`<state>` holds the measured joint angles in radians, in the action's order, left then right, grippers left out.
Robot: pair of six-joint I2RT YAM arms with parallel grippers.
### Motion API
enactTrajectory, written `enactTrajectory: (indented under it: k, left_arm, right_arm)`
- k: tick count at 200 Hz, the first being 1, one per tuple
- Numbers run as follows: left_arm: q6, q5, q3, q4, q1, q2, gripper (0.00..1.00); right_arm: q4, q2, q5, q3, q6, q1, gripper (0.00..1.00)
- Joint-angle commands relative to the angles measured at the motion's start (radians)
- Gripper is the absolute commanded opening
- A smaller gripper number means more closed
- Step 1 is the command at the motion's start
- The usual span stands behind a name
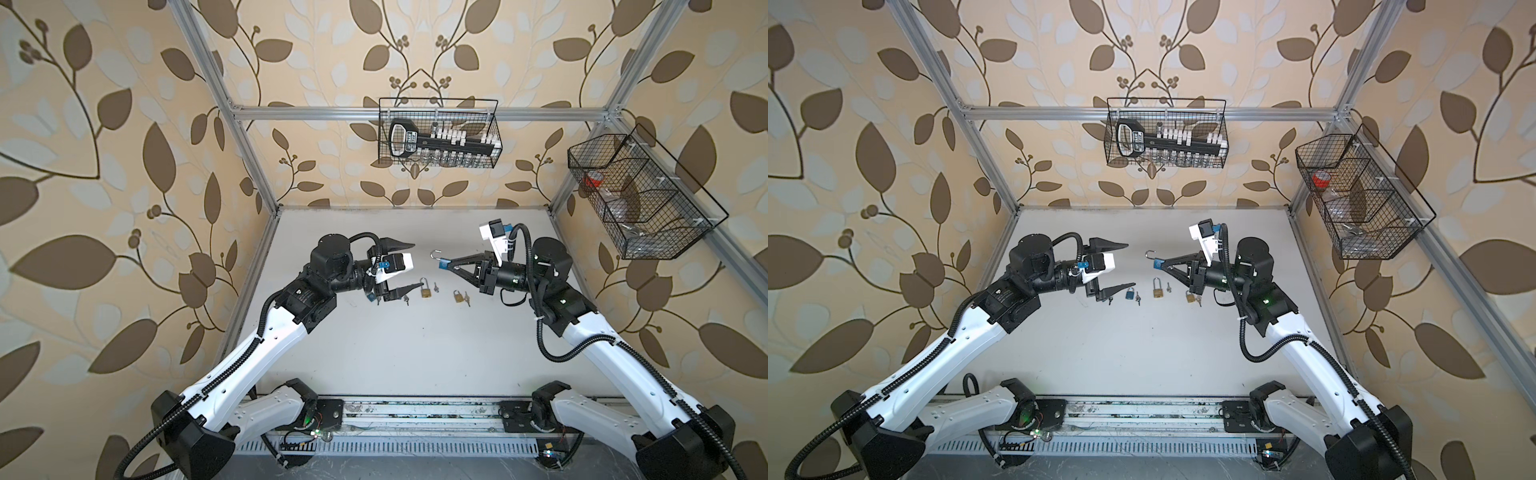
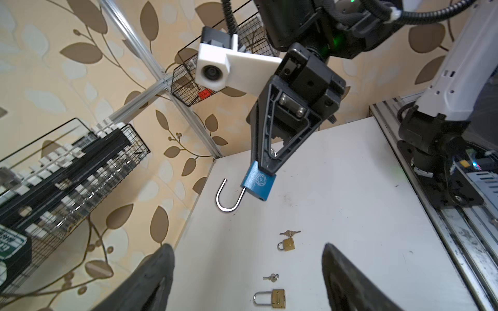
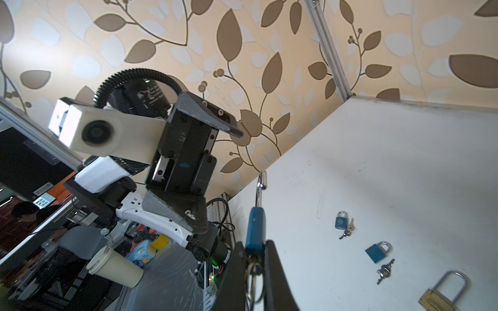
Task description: Lock with the key
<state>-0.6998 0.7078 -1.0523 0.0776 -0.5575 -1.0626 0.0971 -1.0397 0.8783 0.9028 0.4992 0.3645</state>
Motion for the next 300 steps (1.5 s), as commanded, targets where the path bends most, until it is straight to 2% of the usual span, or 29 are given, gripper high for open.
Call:
enactTrajectory:
  k: [1, 26, 41, 74, 150, 218, 266, 300]
  left_arm:
    - [-0.051, 0.188, -0.065, -0.024, -0.007, -0.004, 0.8]
    - [-0.115, 0.274, -0.111, 0.064, -0.007, -0.033, 0.69]
    - [-0.143, 0.289, -0.124, 0.094, -0.007, -0.044, 0.61]
    - [-0.164, 0.276, -0.146, 0.136, -0.01, -0.074, 0.55]
    - [-0.193, 0.247, -0.158, 0.171, -0.015, -0.116, 0.55]
    - [-0.16, 0.251, -0.162, 0.193, -0.015, -0.144, 0.55]
    - [-0.116, 0.276, -0.19, 0.218, -0.018, -0.174, 0.49]
    - [-0.05, 0.34, -0.192, 0.195, -0.017, -0.179, 0.45]
  right_arm:
    - [-0.048, -0.012, 0.077, 0.047, -0.062, 0.0, 0.0]
    - [-0.004, -0.012, 0.094, 0.029, -0.029, 0.001, 0.0]
    - [-0.005, -0.016, 0.099, 0.029, -0.026, 0.002, 0.0]
    - [-0.003, -0.027, 0.11, 0.038, -0.031, 0.017, 0.0]
    - [-0.003, -0.016, 0.104, 0.043, -0.064, 0.059, 0.0]
    - [0.037, 0.016, 0.097, 0.029, -0.069, 0.06, 0.0]
    - [0.049, 0.029, 0.072, 0.021, -0.082, 0.059, 0.0]
    - [0.043, 0.062, -0.004, 0.003, -0.11, 0.06, 0.0]
